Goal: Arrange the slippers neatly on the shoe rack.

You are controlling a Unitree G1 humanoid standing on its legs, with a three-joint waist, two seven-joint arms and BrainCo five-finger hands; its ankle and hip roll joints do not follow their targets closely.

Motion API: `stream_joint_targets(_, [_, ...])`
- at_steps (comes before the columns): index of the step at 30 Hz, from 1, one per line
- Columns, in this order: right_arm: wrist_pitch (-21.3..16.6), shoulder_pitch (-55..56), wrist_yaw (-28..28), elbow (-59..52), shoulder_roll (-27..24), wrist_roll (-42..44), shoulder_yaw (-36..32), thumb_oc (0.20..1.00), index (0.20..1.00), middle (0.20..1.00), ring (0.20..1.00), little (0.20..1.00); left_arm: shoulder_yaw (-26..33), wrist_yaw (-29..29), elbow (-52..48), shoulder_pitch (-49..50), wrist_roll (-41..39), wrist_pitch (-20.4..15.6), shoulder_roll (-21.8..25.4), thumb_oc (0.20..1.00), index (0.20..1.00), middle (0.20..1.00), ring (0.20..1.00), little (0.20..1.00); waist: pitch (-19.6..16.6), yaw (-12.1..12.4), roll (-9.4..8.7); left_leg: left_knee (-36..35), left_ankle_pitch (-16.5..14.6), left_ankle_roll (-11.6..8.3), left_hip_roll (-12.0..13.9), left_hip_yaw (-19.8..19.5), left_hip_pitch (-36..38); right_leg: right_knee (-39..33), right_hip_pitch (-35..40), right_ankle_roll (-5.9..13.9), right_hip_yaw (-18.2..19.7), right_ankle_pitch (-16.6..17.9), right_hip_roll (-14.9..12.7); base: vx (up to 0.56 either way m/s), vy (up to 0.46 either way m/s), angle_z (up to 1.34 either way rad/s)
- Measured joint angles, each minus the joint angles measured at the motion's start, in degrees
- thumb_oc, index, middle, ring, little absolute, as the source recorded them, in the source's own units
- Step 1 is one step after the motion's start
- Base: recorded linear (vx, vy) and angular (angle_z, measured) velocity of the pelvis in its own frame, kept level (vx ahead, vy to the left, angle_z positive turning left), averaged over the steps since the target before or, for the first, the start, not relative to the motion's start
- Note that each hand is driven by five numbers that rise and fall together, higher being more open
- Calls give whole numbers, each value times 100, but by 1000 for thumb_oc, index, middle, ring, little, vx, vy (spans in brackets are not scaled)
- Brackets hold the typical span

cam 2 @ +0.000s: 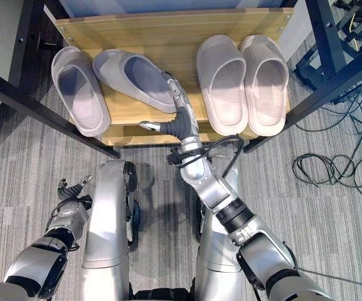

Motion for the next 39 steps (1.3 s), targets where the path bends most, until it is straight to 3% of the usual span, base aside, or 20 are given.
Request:
stream_joint_targets(9, [-15, 293, 47, -426, -99, -483, 14, 1000, 1000, 1000, 1000, 1000, 3, 8, -145, 365, 88, -14, -224, 1000, 1000, 1000, 1000, 1000, 11, -29, -1, 4, -19, -24, 0, -2, 7, 8, -6, 4, 1, -5, 3, 0, 0, 0])
stream_joint_targets(15, [137, -173, -469, 555, -270, -1009, -292, 1000, 1000, 1000, 1000, 1000, 3, 22, -206, 275, 305, -22, -210, 1000, 1000, 1000, 1000, 1000, 13, -13, 5, 4, -20, -23, -2, -3, 57, 11, 46, -10, 2, -13, -4, 0, 0, 0])
stream_joint_targets(24, [199, -437, -530, 1277, -85, -715, -413, 1000, 1000, 1000, 1000, 1000, 177, 211, -196, 197, 287, -54, -211, 1000, 1000, 1000, 1000, 1000, 12, -50, 5, -3, -68, -20, -4, 0, 111, 7, 109, 21, 6, -80, -6, 0, 0, 0])
stream_joint_targets(39, [17, -829, -107, 2071, -91, 7, -183, 1000, 1000, 1000, 1000, 1000, 160, 117, -37, 228, 289, -148, -182, 1000, 1000, 1000, 1000, 1000, 13, -18, 27, -15, -88, -23, -13, 42, 166, 19, 148, 44, 57, -109, -6, 0, 0, 0])
